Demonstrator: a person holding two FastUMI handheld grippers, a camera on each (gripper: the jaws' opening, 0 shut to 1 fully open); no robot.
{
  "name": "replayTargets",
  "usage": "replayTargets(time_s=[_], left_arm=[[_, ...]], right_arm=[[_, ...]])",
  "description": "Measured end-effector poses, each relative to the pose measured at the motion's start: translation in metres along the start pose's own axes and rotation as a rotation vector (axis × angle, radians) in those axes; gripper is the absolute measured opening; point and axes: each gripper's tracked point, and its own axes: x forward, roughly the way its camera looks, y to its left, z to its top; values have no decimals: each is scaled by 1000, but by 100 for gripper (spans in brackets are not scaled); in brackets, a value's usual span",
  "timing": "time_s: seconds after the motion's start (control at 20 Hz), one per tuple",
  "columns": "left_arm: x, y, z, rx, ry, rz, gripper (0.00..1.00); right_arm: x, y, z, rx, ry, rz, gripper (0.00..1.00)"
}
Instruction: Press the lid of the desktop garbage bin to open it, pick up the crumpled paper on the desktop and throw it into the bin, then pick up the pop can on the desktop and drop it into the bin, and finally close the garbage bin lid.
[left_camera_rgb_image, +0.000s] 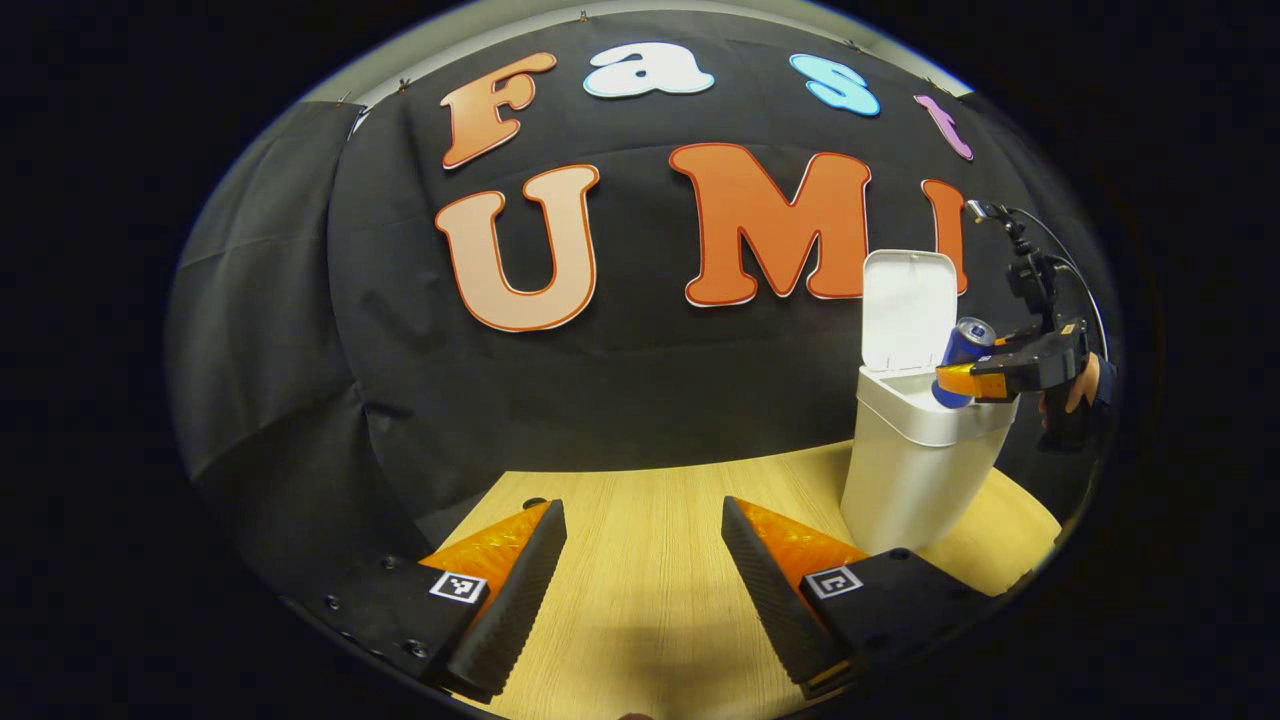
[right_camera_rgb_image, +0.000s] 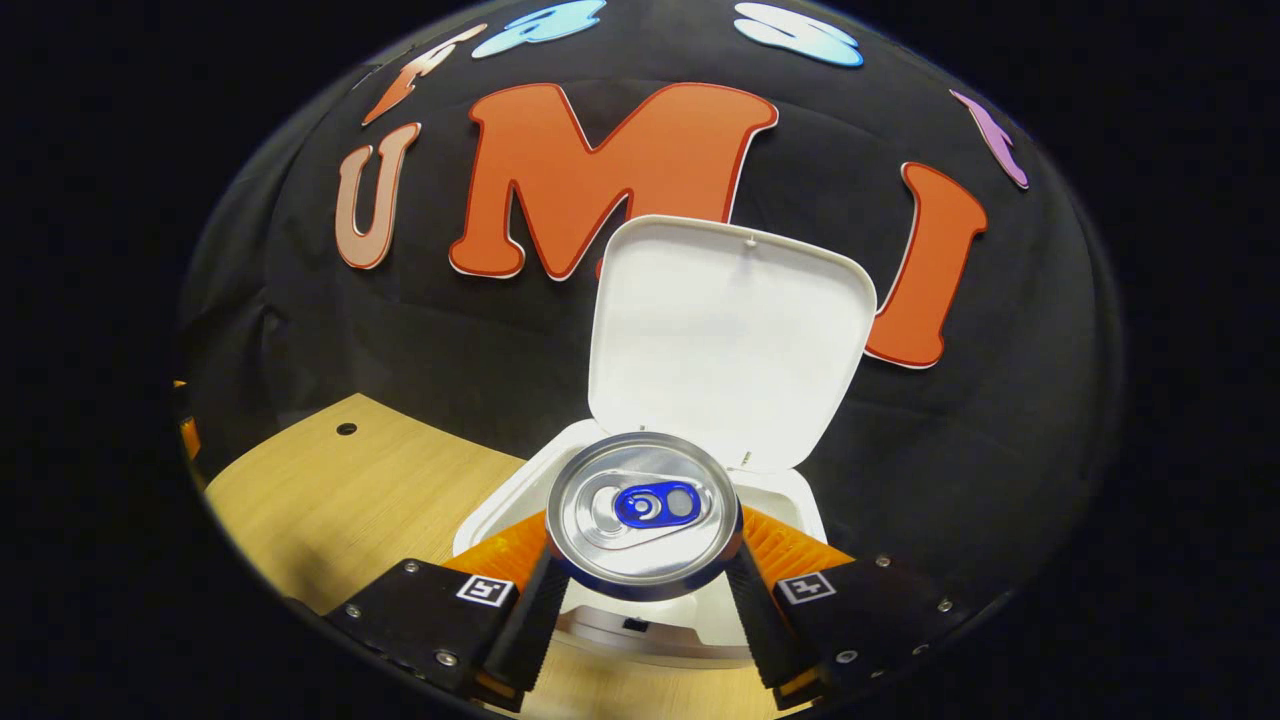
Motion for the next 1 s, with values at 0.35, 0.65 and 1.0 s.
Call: replayTargets(time_s=[0.35,0.65,1.0], left_arm=[[-6,12,-10,-19,14,36,99],[-9,12,-17,-27,20,30,99],[-7,19,-20,-32,20,34,99]], right_arm=[[5,5,-5,2,31,14,82],[3,-3,8,-4,21,0,82],[-3,-23,56,-24,-48,-43,82]])
